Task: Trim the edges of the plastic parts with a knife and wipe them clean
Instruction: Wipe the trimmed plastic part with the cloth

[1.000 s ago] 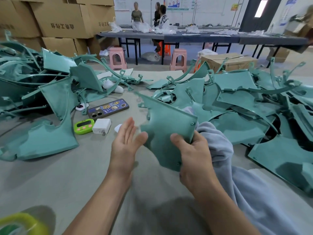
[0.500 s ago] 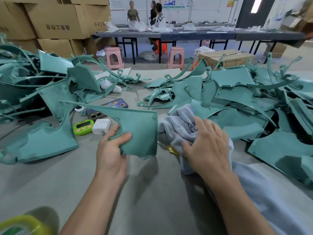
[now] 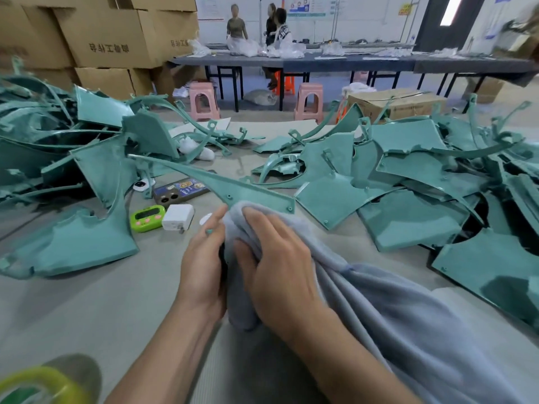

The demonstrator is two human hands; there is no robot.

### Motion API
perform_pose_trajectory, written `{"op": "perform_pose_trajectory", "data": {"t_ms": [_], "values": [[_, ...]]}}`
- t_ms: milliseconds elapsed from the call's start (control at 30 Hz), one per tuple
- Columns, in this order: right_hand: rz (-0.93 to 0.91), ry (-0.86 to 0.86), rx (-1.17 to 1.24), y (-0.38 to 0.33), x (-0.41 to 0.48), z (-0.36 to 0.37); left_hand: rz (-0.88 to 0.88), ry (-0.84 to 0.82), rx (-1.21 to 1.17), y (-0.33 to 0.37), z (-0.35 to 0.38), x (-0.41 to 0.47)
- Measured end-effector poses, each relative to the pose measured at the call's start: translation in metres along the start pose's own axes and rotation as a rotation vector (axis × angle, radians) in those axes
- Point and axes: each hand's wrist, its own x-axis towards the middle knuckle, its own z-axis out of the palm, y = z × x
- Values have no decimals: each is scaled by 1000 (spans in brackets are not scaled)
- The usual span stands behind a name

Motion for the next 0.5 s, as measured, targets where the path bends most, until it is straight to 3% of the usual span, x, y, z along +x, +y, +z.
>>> {"op": "perform_pose_trajectory", "data": {"t_ms": [167, 300, 433, 500], "values": [[161, 209, -211, 21, 25, 11, -4, 100, 68, -7, -3, 4], [270, 203, -283, 51, 30, -6, -22, 142, 36, -3, -6, 7], [536, 269, -386, 84, 38, -44, -62, 142, -113, 7, -18, 14], [527, 316, -458, 84, 38, -56, -86, 117, -115, 7, -20, 13]]}}
